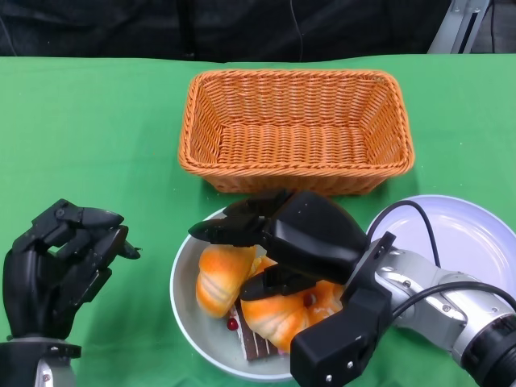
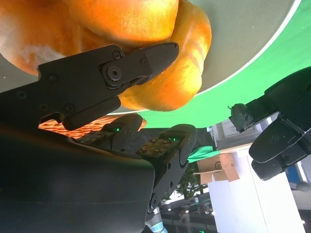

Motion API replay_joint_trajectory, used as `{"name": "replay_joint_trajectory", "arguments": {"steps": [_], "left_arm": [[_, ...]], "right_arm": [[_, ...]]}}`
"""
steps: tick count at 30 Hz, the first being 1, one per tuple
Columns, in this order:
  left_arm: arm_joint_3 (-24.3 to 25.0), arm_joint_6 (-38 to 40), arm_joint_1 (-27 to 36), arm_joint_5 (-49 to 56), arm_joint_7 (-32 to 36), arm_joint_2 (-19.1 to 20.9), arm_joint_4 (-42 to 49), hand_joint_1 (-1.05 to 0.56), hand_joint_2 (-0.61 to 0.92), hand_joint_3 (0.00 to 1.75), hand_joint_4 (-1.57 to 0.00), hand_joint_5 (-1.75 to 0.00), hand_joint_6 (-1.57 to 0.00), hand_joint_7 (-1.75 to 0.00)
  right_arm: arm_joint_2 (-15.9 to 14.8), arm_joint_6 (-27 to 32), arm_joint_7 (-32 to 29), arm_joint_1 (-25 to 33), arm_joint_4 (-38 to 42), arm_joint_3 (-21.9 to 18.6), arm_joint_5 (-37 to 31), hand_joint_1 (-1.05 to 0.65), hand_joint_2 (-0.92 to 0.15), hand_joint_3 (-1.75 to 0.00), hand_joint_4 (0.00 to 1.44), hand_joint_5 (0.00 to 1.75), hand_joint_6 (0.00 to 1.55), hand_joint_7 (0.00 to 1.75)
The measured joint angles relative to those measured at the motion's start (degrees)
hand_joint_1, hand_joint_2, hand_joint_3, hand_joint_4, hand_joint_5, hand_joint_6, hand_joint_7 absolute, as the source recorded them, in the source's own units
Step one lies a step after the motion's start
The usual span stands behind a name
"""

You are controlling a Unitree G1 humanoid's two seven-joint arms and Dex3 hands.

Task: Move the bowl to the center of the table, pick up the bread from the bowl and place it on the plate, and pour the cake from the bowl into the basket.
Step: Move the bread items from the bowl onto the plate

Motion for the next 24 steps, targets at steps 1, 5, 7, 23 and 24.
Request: {"name": "replay_joint_trajectory", "arguments": {"steps": [1, 5, 7, 23, 24], "left_arm": [[0.1, 0.0, 0.0, 0.0, 0.0, 0.0, 0.1, -0.23, 0.92, 0.2, -0.8, -1.49, -0.96, -0.92], [0.3, -1.2, 0.0, 0.7, 0.0, 0.0, 0.3, -0.2, 0.92, 0.26, -0.81, -1.43, -0.92, -0.97], [0.4, -1.7, 0.0, 1.2, 0.0, 0.0, 0.5, -0.2, 0.92, 0.27, -0.8, -1.43, -0.92, -0.97], [0.8, -2.9, -0.6, 0.9, 0.0, 0.1, 1.0, -0.19, 0.92, 0.25, -0.86, -1.31, -0.91, -1.01], [0.8, -2.8, -0.7, 0.5, -0.3, 0.1, 1.0, -0.19, 0.92, 0.25, -0.87, -1.3, -0.91, -1.0]], "right_arm": [[0.1, 0.1, -0.2, -0.1, 0.2, 0.1, -0.1, -0.61, -0.79, 0.0, 0.61, 0.14, 0.6, 0.04], [0.4, 0.7, -0.2, -0.6, 1.7, 0.1, 0.0, -0.61, -0.8, -0.01, 0.61, 0.13, 0.62, 0.04], [0.4, 1.1, 1.0, -0.9, 2.0, 0.1, 0.1, -0.61, -0.81, -0.01, 0.62, 0.12, 0.63, 0.04], [0.3, 2.8, 4.3, -2.2, 2.1, 2.1, 0.1, -0.63, -0.81, -0.01, 0.69, 0.05, 0.27, 0.01], [0.3, 3.0, 4.7, -2.2, 2.0, 2.2, 0.1, -0.64, -0.81, -0.01, 0.69, 0.05, 0.27, 0.01]]}}
